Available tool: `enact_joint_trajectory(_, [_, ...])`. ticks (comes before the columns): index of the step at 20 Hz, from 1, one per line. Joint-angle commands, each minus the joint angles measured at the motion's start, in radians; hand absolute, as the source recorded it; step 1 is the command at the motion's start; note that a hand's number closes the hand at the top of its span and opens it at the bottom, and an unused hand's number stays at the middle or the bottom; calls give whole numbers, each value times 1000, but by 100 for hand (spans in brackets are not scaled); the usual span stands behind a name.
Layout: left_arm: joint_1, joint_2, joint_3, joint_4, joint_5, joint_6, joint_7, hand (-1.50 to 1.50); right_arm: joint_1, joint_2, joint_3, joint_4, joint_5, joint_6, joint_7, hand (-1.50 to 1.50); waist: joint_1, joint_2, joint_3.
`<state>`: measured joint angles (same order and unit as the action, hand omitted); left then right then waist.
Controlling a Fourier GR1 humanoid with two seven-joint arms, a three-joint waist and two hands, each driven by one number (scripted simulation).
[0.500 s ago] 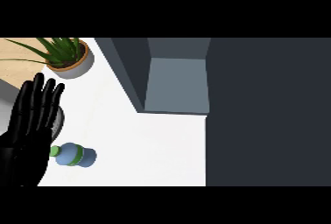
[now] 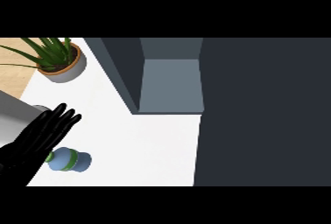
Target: Pick up the bottled water, place it into the cabinet and close the cabinet
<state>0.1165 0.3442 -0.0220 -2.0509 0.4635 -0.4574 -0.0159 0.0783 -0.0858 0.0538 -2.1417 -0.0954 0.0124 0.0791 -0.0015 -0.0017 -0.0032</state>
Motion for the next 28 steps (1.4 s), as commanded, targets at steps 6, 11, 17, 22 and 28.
enact_joint_trajectory(6, [234, 322, 265, 83, 466, -406, -15, -150, 263, -2, 85, -295, -46, 7, 171, -150, 8, -9, 2])
enact_joint_trajectory(11, [282, 384, 374, 223, 514, -543, -8, -150, 378, 8, 151, -416, -36, 14, 208, -150, 1, -3, 3])
enact_joint_trajectory(17, [226, 289, 398, 274, 401, -585, -8, -150, 540, -19, 156, -473, -64, 78, 115, -150, -7, -2, 3])
enact_joint_trajectory(22, [188, 198, 418, 340, 294, -596, -17, -150, 553, 19, 224, -429, 24, 55, 60, -150, -4, -1, 3])
enact_joint_trajectory(28, [23, 155, 459, 520, 115, -594, -61, -150, 652, -24, 226, -493, 9, 87, 16, -150, -17, 0, 2])
